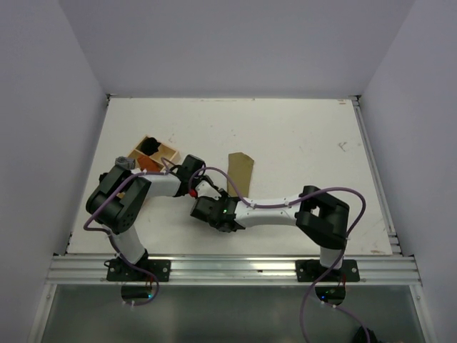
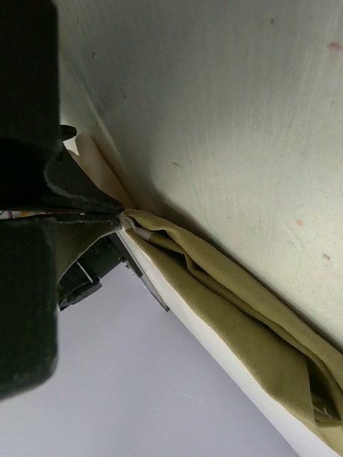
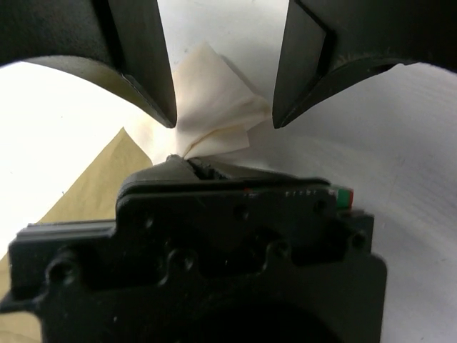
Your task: Roll the underwear
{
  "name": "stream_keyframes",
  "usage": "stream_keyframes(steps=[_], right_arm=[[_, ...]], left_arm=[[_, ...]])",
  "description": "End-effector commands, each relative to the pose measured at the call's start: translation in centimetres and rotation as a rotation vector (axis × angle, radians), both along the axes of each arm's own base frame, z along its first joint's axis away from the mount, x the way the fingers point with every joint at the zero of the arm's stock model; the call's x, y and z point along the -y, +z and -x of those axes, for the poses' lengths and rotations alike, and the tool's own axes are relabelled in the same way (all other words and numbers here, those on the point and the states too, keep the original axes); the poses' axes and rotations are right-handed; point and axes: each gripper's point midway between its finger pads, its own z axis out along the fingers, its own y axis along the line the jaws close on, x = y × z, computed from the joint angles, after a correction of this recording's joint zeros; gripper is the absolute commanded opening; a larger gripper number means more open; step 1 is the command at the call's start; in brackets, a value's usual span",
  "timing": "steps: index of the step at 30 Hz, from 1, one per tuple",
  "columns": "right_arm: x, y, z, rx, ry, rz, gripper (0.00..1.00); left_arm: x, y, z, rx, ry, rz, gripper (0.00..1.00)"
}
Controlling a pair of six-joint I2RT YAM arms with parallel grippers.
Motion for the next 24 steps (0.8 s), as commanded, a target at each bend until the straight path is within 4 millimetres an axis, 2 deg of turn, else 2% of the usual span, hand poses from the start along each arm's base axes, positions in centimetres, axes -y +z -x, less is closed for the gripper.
stream_keyframes(steps=[1,5,11,20,24], right_arm=[[-0.3,1.0,-0.9,0.069,-0.070,0.000,0.60],[0.1,0.4,-0.8,0.064,-0.101,0.033,0.59],[1.0,0.5,-0.8,0.072,-0.129,0.056,0.50],[0.9,1.7,-0.1,0.050,-0.086,0.002,0.24],[0.6,2.2,0.2,0.026,-0.071,-0.011,0.26]], left_arm=[[0.6,0.7,-0.1,-0.019,-0.003,0.023,0.00],[0.6,0.7,-0.2,-0.018,0.000,0.024,0.00],[0.5,0.4,-0.2,-0.019,-0.001,0.011,0.00],[0.8,0.2,-0.6,-0.009,-0.012,0.007,0.00],[0.7,0.1,-0.7,-0.004,-0.012,-0.002,0.00]])
